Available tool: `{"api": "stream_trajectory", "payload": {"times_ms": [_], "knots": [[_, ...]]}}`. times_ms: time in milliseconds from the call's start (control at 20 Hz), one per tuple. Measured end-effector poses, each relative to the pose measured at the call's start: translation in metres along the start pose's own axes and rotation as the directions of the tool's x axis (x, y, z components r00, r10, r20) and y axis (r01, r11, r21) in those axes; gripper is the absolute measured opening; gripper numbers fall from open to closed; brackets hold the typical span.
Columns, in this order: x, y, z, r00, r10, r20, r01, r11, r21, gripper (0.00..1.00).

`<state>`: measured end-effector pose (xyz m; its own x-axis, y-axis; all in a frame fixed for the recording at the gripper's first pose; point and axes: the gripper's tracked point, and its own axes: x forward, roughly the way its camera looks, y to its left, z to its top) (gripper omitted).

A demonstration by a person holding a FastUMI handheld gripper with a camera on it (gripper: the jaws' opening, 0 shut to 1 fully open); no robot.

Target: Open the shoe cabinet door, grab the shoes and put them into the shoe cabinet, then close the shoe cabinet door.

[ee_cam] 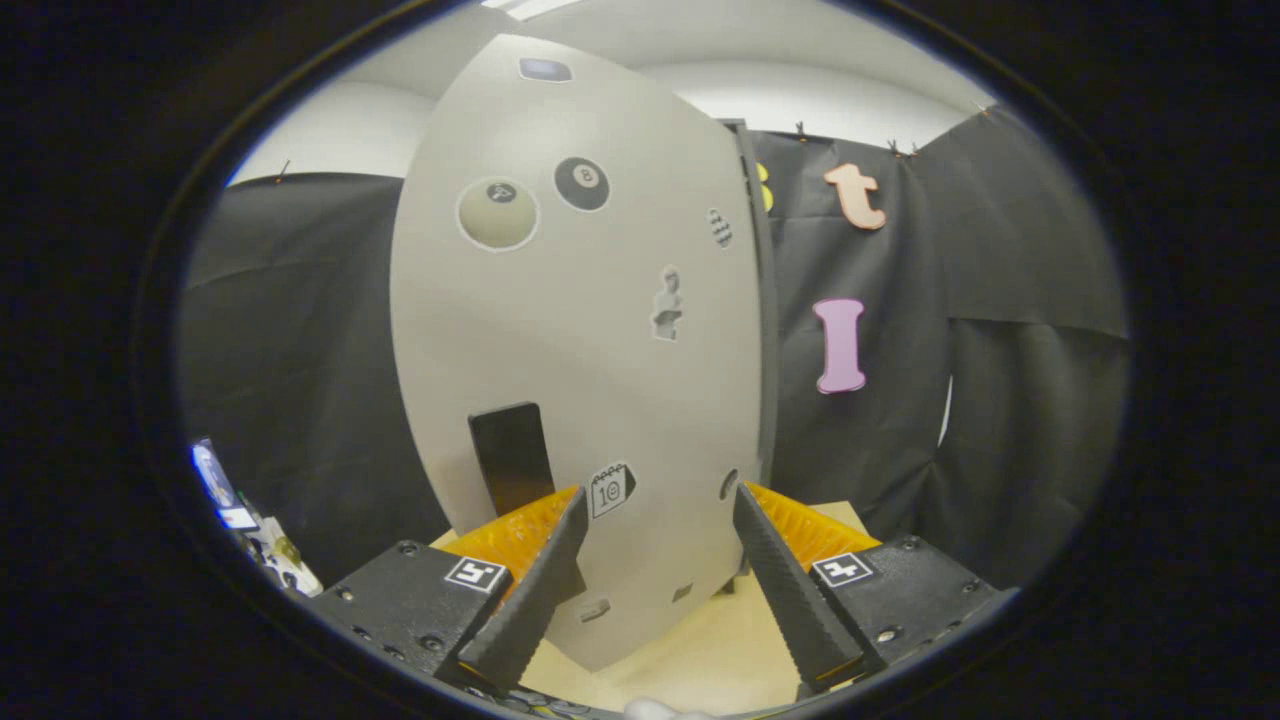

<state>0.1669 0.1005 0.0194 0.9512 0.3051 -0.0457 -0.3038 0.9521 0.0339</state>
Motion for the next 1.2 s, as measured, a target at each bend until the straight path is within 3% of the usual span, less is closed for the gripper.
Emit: {"api": "stream_trajectory", "payload": {"times_ms": [150,500,1200], "knots": [[0.033,0.038,0.004,0.999,0.052,-0.002,-0.052,0.999,-0.011,0.98],[0.044,0.059,0.007,1.0,-0.004,0.027,0.003,1.0,0.029,0.99],[-0.041,0.042,0.027,0.989,-0.136,0.065,0.132,0.989,0.062,0.99]]}}
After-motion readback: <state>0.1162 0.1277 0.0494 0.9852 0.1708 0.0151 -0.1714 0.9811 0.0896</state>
